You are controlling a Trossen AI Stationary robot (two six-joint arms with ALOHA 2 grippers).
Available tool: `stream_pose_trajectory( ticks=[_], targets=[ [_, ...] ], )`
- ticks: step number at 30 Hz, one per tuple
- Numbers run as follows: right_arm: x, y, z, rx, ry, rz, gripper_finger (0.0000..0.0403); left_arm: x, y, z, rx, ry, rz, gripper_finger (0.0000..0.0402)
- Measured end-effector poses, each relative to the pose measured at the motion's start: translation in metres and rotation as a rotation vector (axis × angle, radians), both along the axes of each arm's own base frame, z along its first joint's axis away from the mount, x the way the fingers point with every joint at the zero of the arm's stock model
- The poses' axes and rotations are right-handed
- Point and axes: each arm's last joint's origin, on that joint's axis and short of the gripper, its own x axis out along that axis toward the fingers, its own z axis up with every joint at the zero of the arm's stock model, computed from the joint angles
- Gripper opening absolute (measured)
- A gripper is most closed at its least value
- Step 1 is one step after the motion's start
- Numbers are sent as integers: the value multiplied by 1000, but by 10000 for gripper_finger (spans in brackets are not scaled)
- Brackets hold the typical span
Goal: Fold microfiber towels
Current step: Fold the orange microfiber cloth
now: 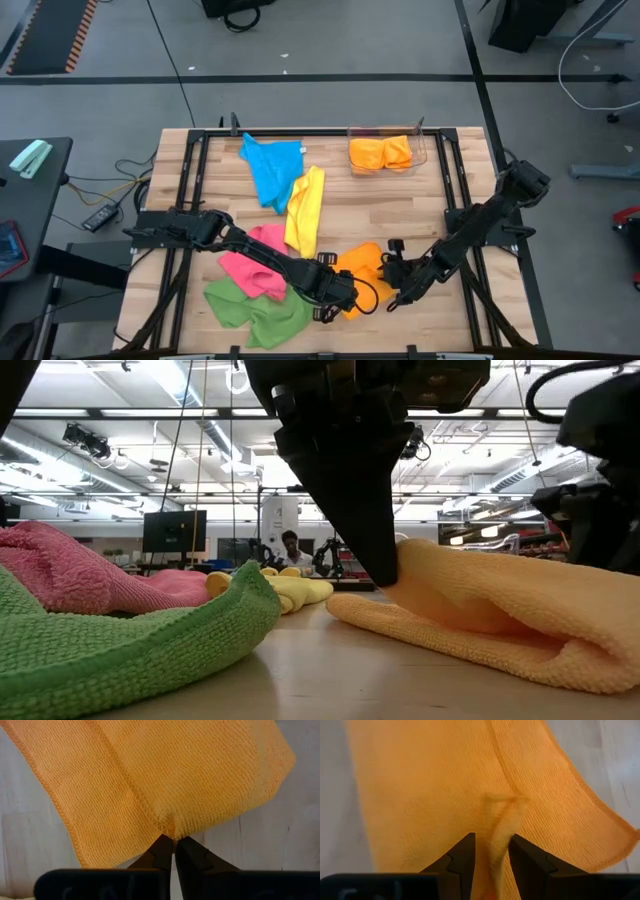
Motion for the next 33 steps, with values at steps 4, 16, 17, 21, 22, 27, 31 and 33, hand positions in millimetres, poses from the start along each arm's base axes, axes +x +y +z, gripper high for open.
stream_pose_trajectory(
  ticks=[4,16,17,21,22,27,31,33],
  targets=[
    [2,-1,-5,-33,0,-15,124,0,0,0,0,0,0,33],
    [7,-8,-5,-33,-5,-56,88,0,0,0,0,0,0,22],
    [7,-8,-5,-30,-5,-58,78,0,-1,0,0,0,-1,25],
    [6,-8,-2,-9,-5,-69,44,-1,-2,0,0,0,-3,32],
    [6,-8,-1,-5,-4,-70,42,-1,-2,0,0,1,-4,33],
    [9,-8,9,-4,-2,-79,40,-4,-9,0,6,2,-33,25],
    [15,-12,12,-4,-9,-98,39,-6,-11,-1,14,13,-50,18],
    [17,-15,12,-8,-5,-111,39,-8,-11,-1,23,33,-50,19]
  ],
)
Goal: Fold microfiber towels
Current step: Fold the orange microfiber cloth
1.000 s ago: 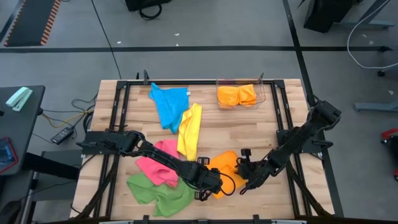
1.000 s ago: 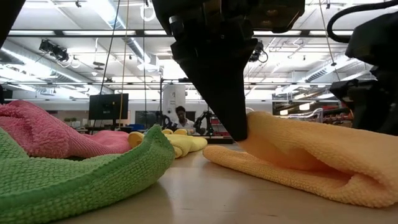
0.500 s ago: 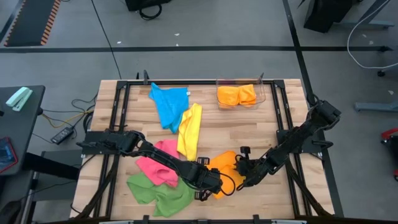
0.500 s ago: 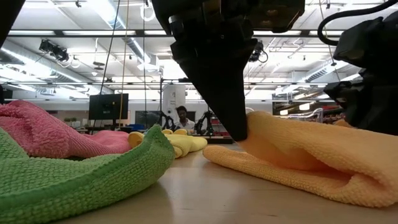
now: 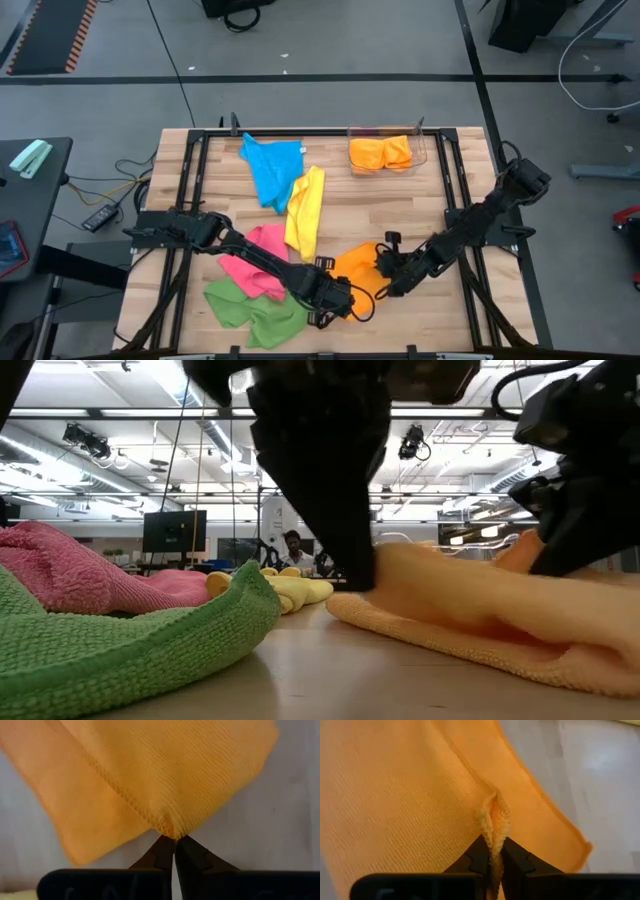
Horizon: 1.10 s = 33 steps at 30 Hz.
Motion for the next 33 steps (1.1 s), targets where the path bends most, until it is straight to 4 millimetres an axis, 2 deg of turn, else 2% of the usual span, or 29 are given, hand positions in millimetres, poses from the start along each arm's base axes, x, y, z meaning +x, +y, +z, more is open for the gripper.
stream_pose_trajectory(
  ticks=[6,15,27,33],
  targets=[
    [2,-5,-1,-16,14,-12,39,-4,8,-2,29,68,36,30],
    [2,-8,-1,-33,22,-30,39,1,24,-2,38,82,72,17],
    [4,-14,-2,-48,31,-55,39,2,36,-3,69,114,65,28],
    [1,-17,7,-40,19,-58,39,2,40,-3,88,129,25,16]
  ],
)
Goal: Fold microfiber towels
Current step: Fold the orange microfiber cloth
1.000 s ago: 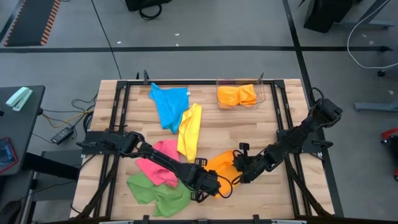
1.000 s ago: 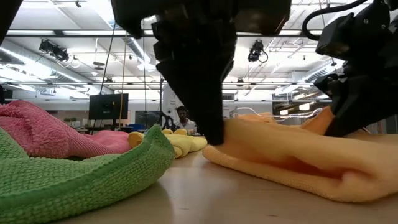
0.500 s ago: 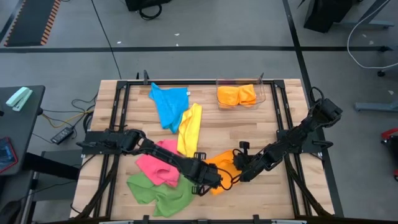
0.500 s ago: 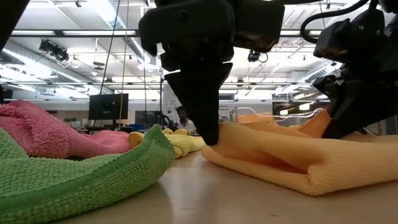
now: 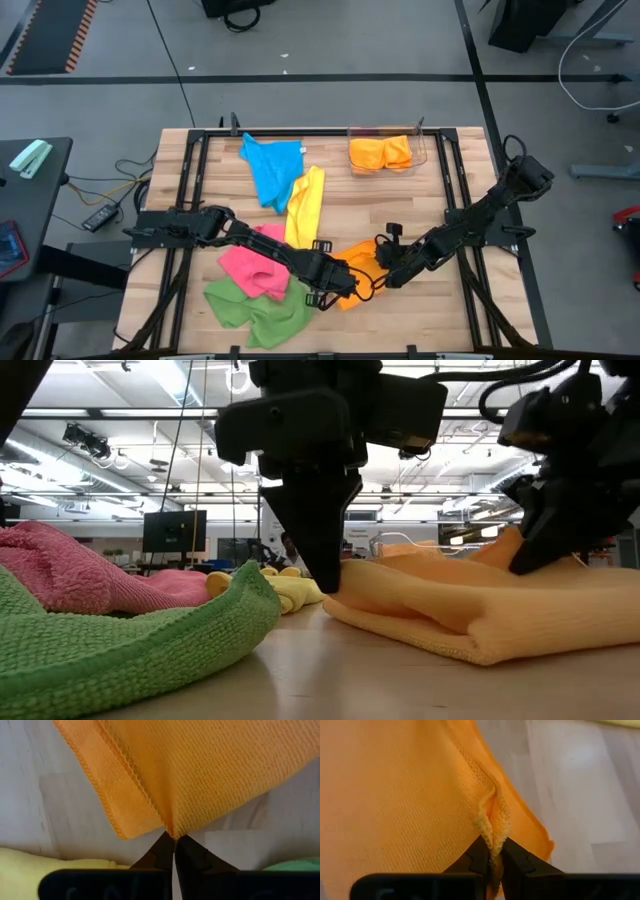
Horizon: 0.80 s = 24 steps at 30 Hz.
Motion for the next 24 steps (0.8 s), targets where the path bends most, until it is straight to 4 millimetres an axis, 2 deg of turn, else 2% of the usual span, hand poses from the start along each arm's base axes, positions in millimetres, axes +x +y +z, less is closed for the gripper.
stream_pose_trajectory(
  ticks=[5,13,20,24],
  targets=[
    [-1,-2,9,-8,-29,14,39,0,7,0,21,15,10,28],
    [2,-13,6,-28,5,-27,39,2,18,-1,31,41,34,42],
    [1,-14,5,-16,17,-21,39,5,28,0,37,33,65,41],
    [1,-14,5,-14,17,-22,39,5,26,0,36,26,61,42]
  ],
)
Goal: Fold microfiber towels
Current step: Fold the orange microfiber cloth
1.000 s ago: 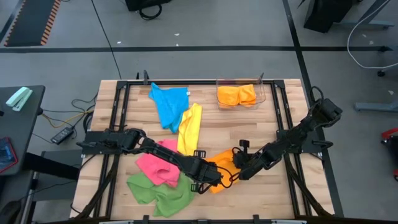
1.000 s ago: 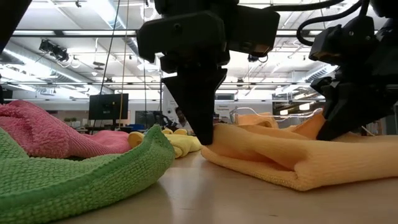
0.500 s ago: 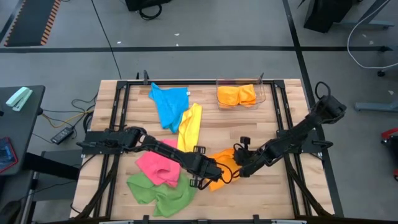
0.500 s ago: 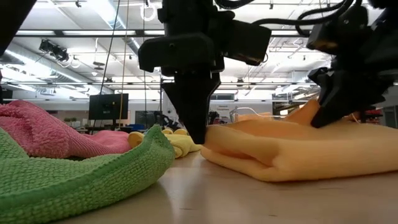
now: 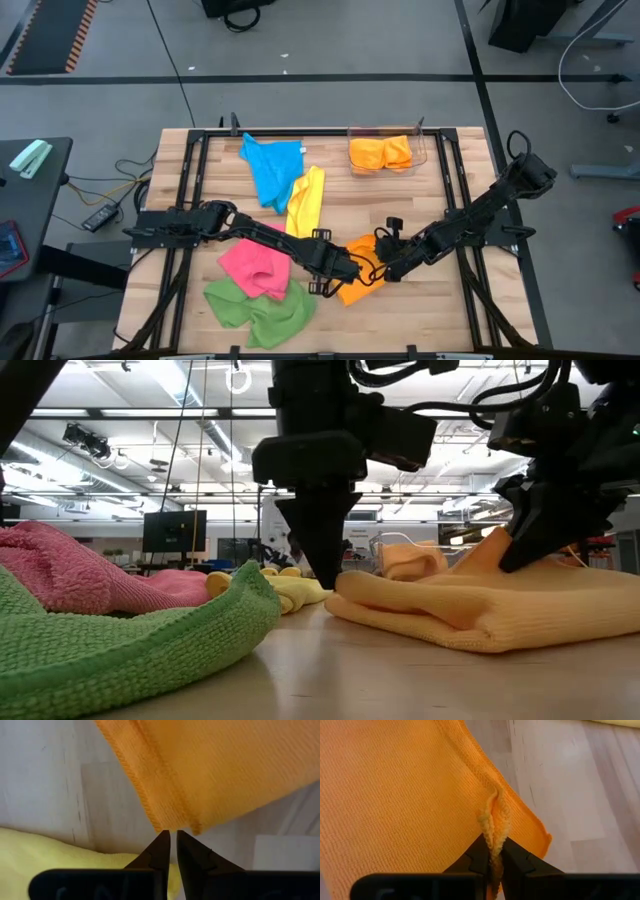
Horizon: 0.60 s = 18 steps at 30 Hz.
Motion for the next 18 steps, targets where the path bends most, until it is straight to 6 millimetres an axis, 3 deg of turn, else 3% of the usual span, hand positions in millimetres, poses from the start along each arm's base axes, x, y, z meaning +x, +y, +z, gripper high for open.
stream_pose_trajectory(
  ticks=[11,18],
  targets=[
    [0,0,0,1,-1,0,40,-5,-20,0,2,-8,-88,103],
    [0,0,0,8,-4,1,40,-2,-16,1,17,-37,-47,124]
  ],
)
